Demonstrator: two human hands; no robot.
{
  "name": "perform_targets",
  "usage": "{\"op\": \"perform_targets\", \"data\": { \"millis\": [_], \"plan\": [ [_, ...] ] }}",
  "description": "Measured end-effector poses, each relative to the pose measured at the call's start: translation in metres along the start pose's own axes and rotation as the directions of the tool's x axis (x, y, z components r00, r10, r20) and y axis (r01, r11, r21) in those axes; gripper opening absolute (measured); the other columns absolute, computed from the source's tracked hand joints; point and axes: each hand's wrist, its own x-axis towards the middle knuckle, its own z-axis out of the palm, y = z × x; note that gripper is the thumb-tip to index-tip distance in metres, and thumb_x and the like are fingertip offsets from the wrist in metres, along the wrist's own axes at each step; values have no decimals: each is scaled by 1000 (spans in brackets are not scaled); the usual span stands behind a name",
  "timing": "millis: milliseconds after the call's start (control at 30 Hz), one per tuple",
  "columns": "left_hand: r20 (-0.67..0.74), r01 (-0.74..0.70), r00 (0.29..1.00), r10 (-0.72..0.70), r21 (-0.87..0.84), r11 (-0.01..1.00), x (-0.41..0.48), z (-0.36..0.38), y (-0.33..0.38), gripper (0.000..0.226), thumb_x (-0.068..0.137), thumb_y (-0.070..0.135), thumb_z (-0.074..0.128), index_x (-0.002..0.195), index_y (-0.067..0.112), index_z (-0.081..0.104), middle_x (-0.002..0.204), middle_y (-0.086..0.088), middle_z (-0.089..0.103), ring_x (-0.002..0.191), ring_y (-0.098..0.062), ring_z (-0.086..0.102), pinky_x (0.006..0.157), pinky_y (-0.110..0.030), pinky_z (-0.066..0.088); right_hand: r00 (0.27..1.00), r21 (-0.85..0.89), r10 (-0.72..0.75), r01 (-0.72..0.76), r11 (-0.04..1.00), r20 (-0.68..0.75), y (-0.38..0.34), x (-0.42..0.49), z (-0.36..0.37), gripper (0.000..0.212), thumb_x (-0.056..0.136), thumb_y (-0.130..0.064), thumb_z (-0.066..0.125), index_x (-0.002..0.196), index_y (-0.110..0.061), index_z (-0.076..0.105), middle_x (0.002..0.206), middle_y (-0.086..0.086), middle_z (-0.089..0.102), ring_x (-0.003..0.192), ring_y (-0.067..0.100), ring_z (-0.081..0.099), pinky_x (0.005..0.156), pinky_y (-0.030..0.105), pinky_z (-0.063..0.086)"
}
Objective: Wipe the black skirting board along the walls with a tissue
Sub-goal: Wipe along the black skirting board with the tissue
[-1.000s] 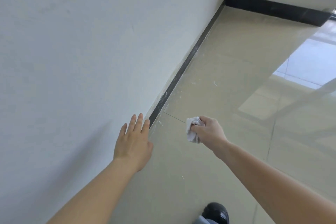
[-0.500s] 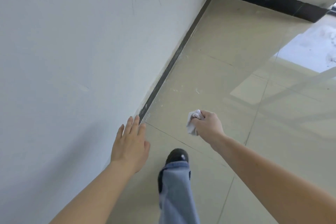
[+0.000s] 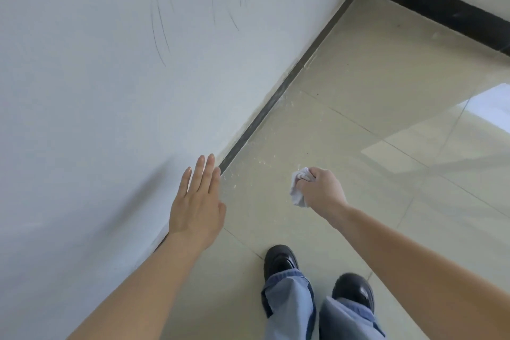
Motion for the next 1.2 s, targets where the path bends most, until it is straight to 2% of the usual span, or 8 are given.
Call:
{"op": "perform_targets", "data": {
  "millis": [133, 333, 467, 667, 767, 867, 1067, 1200],
  "plan": [
    [-115, 28, 993, -21, 60, 998, 4, 42, -10, 62, 87, 23, 24, 144, 0, 31, 155, -12, 24, 145, -24, 17, 118, -40, 6, 990, -8, -40, 41, 999, 137, 7, 34, 50, 13, 82, -6, 42, 72, -11, 46, 63, 1, 47, 57, 16, 39, 49, 23, 28],
    [-240, 45, 970, 24, 279, 959, 9, 150, -26, 68, 89, 18, 31, 151, 1, 6, 159, -11, 8, 146, -26, 8, 119, -38, 5, 883, -68, -208, 259, 963, 420, 33, 98, 149, 19, 75, -12, 37, 68, -16, 54, 70, -1, 69, 63, 19, 53, 54, 27, 40],
    [-341, 181, 939, -47, 376, 909, 36, 211, -32, 70, 89, 21, 38, 150, 0, 10, 159, -13, 6, 146, -26, 6, 119, -38, 7, 819, -58, -252, 327, 943, 516, 50, 147, 208, 20, 73, -10, 35, 62, -18, 50, 62, 2, 69, 66, 22, 60, 62, 36, 53],
    [-458, 293, 887, -63, 450, 843, 49, 248, -47, 77, 87, 24, 42, 151, 3, 7, 158, -11, -14, 146, -23, -11, 119, -34, -2, 774, -102, -323, 444, 890, 545, 51, 186, 270, 20, 83, -9, 41, 64, -15, 41, 58, -4, 46, 55, 12, 43, 47, 19, 31],
    [-446, 304, 893, -59, 503, 809, 48, 243, -48, 75, 87, 22, 37, 151, 4, 1, 158, -8, -14, 146, -22, -9, 118, -35, -9, 761, -120, -349, 484, 867, 547, 42, 190, 282, 12, 82, -11, 44, 70, -11, 45, 66, 2, 48, 62, 16, 45, 54, 22, 34],
    [-393, 247, 920, -7, 564, 788, 37, 237, -53, 69, 90, 17, 29, 151, 6, 1, 159, -4, 0, 146, -21, 1, 118, -36, -8, 761, -124, -357, 492, 862, 541, 35, 185, 278, 10, 81, -9, 47, 73, -9, 52, 63, 1, 51, 60, 14, 48, 52, 21, 35],
    [-262, 218, 963, -62, 625, 749, 13, 205, -58, 68, 86, -1, -10, 152, 9, 3, 160, 3, 7, 147, -13, 8, 117, -35, -6, 736, -149, -346, 515, 844, 582, 36, 161, 270, 18, 79, -8, 51, 62, -8, 52, 57, 1, 51, 55, 14, 45, 52, 22, 33],
    [-270, 221, 961, -52, 646, 730, 14, 208, -57, 67, 85, 0, -2, 152, 10, 2, 160, 3, 5, 147, -13, 7, 118, -34, 2, 739, -94, -366, 499, 861, 566, 34, 162, 272, 16, 79, -9, 52, 72, -2, 64, 64, 4, 59, 61, 17, 53, 58, 25, 41]
  ]
}}
